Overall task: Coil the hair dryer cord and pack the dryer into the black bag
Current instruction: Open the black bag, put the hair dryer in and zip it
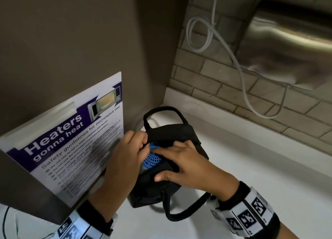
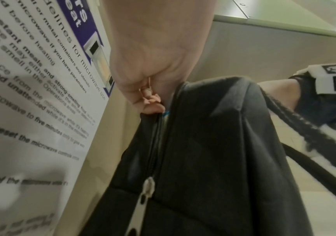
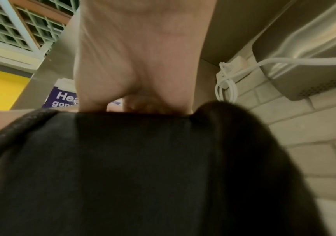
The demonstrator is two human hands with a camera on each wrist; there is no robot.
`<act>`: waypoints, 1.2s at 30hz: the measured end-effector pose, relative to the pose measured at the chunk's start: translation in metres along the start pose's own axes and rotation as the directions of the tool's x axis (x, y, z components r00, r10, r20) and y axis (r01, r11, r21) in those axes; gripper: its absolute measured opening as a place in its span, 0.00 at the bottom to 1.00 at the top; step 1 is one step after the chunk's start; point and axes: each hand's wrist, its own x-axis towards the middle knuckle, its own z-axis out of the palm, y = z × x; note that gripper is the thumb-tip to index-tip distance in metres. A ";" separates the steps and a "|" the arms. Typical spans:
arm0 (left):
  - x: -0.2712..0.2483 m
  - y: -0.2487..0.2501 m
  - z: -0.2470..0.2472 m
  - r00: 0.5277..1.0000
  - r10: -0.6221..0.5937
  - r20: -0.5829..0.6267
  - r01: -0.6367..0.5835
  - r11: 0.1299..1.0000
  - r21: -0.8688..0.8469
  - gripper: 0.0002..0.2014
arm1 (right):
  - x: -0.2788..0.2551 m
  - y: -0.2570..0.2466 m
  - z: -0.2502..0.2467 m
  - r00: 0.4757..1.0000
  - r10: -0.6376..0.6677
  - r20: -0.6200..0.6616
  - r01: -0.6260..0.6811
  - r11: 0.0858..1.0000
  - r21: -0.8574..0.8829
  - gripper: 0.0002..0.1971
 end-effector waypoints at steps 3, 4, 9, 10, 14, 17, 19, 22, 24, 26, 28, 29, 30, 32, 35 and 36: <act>-0.008 0.008 0.001 1.000 0.018 0.003 -0.018 0.999 -0.035 0.09 | 0.005 0.001 -0.003 0.999 0.016 0.045 -0.012 0.996 -0.091 0.32; -0.011 0.009 0.002 0.999 0.045 0.014 -0.045 0.999 -0.029 0.08 | 0.006 0.001 -0.004 0.998 0.021 0.052 -0.015 0.993 -0.121 0.29; -0.018 -0.003 0.006 0.999 0.005 0.036 -0.003 0.999 -0.047 0.08 | 0.013 0.007 0.003 0.991 0.131 0.009 -0.125 0.966 -0.227 0.25; -0.018 -0.003 0.006 0.999 0.020 0.042 -0.018 0.999 -0.042 0.06 | 0.014 0.010 0.006 0.989 0.145 -0.005 -0.143 0.966 -0.215 0.25; -0.020 -0.008 0.006 0.998 0.044 0.035 -0.043 0.999 -0.015 0.09 | 0.010 0.010 0.010 0.984 0.115 -0.133 -0.132 0.983 -0.129 0.28; -0.018 -0.023 0.005 0.997 -0.064 -0.048 0.063 0.998 -0.017 0.12 | 0.006 0.012 0.005 0.953 0.106 -0.284 -0.100 0.994 0.036 0.19; -0.019 -0.033 0.005 0.983 -0.170 -0.066 0.166 0.984 -0.059 0.13 | 0.004 0.012 0.001 0.930 0.102 -0.353 -0.062 0.990 0.124 0.14; -0.023 -0.056 0.009 0.927 -0.319 0.199 0.290 0.943 0.161 0.12 | 0.004 0.007 0.002 0.882 0.163 -0.441 -0.097 0.981 0.168 0.09; -0.028 -0.061 0.014 0.788 -0.421 0.450 0.311 0.902 0.299 0.21 | 0.003 0.002 0.005 0.856 0.229 -0.464 -0.146 0.967 0.208 0.06; -0.030 -0.060 0.018 0.729 -0.478 0.489 0.418 0.878 0.234 0.20 | 0.002 -0.004 0.007 0.872 0.218 -0.439 -0.113 0.961 0.252 0.03; -0.026 -0.057 0.021 0.703 -0.532 0.472 0.557 0.825 0.099 0.18 | 0.001 -0.010 0.007 0.901 0.175 -0.397 -0.070 0.962 0.265 0.05; -0.024 -0.055 0.022 0.662 -0.557 0.502 0.636 0.771 0.016 0.16 | 0.000 -0.012 0.007 0.909 0.168 -0.381 -0.064 0.961 0.269 0.06; -0.023 -0.053 0.021 0.615 -0.571 0.543 0.703 0.709 -0.052 0.14 | -0.001 -0.013 0.007 0.913 0.169 -0.372 -0.066 0.959 0.274 0.06; -0.022 -0.052 0.018 0.577 -0.568 0.587 0.748 0.657 -0.099 0.13 | -0.002 -0.014 0.006 0.911 0.186 -0.369 -0.079 0.955 0.286 0.06; -0.025 -0.057 0.016 0.511 -0.553 0.658 0.794 0.597 -0.115 0.12 | -0.004 -0.016 0.006 0.911 0.212 -0.353 -0.104 0.948 0.301 0.05; -0.026 -0.058 0.017 0.483 -0.548 0.683 0.824 0.547 -0.144 0.12 | -0.004 -0.017 0.007 0.914 0.211 -0.347 -0.105 0.949 0.299 0.05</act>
